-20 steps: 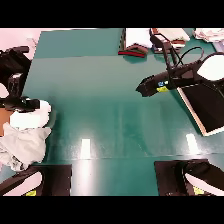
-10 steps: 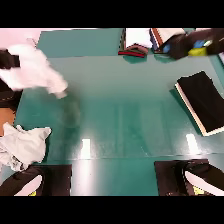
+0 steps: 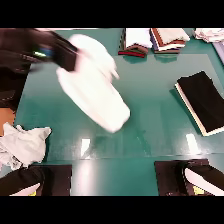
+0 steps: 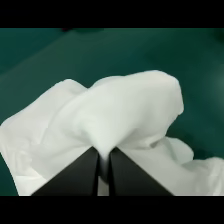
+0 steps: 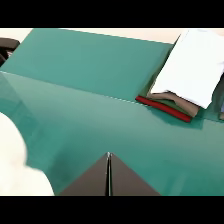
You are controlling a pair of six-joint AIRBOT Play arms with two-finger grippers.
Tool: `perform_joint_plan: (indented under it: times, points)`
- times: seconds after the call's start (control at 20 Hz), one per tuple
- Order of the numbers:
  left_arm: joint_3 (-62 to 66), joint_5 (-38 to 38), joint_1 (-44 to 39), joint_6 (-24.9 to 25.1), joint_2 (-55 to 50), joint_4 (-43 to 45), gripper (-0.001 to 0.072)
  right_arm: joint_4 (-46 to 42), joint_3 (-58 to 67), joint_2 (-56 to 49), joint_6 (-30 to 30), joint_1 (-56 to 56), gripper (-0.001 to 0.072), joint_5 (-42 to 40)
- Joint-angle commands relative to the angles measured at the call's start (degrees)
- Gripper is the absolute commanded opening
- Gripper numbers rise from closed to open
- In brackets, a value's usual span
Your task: Fold the shirts.
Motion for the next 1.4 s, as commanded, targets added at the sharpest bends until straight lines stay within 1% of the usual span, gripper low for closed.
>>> perform_joint_plan:
  times: [0.0,0.05,0.2,0.35,0.45,0.6,0.7,0.8,1.0,1.25,1.3,1.35]
  points:
    - [0.4,2.8,-8.0,2.3,-10.3,-6.8,0.0434,0.0,0.9,-0.3,0.0,-0.6,0.0016,2.3]
    - [0.4,4.0,-8.2,2.2,-12.6,-8.4,0.0622,0.0,0.9,-0.5,0.0,-0.7,0.0016,2.9]
    - [0.4,5.2,-5.1,1.3,-15.8,-7.9,0.0618,0.0,0.9,-0.6,0.0,-0.7,0.0016,5.0]
    - [0.4,5.2,3.7,-1.5,-17.1,-8.2,0.0618,0.0,0.9,-0.6,0.0,-0.7,0.0015,6.1]
    - [0.4,4.4,9.7,-2.8,-19.4,-11.5,0.0618,0.0,0.9,-0.6,0.0,-0.7,0.0016,7.1]
    - [0.4,3.7,14.6,-2.6,-25.0,-19.2,0.0618,0.0,0.9,-0.6,0.0,-0.7,0.0016,7.3]
    - [0.4,4.4,15.1,-0.8,-29.6,-22.1,0.0618,0.0,0.9,-0.6,0.0,-0.7,0.0016,8.0]
    - [0.4,6.9,15.1,0.3,-33.8,-26.3,0.0618,0.0,0.9,-0.6,0.0,-0.7,0.0016,8.5]
    - [0.4,11.9,15.1,0.3,-40.0,-32.9,0.0618,0.0,0.9,-0.6,0.0,-0.7,0.0016,10.9]
    - [0.5,13.2,15.1,0.4,-43.0,-35.1,0.0614,0.0,0.9,-0.6,0.1,-0.7,0.0016,11.1]
    - [0.5,13.4,15.1,0.4,-43.1,-35.0,0.0469,0.0,0.9,-0.6,0.1,-0.7,0.0016,11.1]
    - [0.5,13.9,15.1,0.4,-43.1,-34.6,0.0266,0.0,0.9,-0.6,0.1,-0.7,0.0015,11.1]
